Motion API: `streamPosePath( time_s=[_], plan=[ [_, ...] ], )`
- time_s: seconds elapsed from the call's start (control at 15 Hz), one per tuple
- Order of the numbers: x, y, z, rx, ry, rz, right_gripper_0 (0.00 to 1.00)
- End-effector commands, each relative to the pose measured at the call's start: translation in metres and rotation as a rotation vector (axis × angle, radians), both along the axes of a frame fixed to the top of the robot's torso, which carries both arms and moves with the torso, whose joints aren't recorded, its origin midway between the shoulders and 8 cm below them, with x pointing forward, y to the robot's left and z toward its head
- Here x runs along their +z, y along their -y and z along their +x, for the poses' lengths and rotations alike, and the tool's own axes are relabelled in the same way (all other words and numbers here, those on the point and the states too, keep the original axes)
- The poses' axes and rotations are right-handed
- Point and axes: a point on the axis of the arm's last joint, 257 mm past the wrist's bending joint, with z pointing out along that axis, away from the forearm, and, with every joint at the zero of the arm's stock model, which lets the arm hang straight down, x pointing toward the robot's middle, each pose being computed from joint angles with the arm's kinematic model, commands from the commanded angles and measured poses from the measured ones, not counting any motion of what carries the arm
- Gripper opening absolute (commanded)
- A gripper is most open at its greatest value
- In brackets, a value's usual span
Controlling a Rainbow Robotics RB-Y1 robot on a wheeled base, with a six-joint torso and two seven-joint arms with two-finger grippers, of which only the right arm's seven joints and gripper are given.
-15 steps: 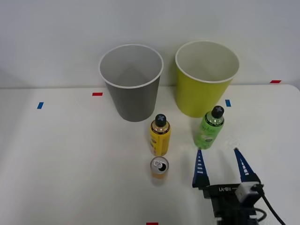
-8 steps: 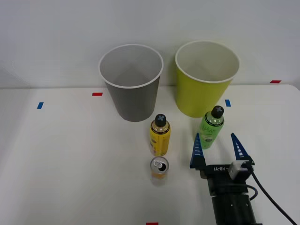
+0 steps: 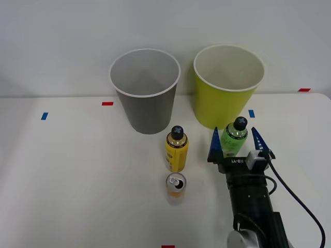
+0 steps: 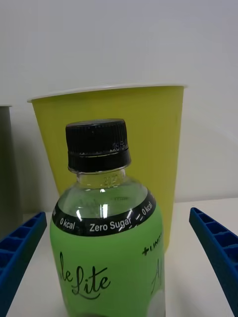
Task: Put cans in the gray bin, plastic bottles in the light green bin
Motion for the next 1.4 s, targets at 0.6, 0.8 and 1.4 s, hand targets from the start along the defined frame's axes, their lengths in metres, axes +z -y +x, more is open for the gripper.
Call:
streamPosePath(
  time_s=[0.6,0.8,1.4],
  plan=[
    [0.0,0.007,0.005,0.002,-0.004,-0.054,0.06],
    [-0.003,0.012,0.005,0.017,-0.015,-0.05,0.0],
    [-0.002,0.006,-0.002,0.008,0.0,-0.004,0.0]
  ],
)
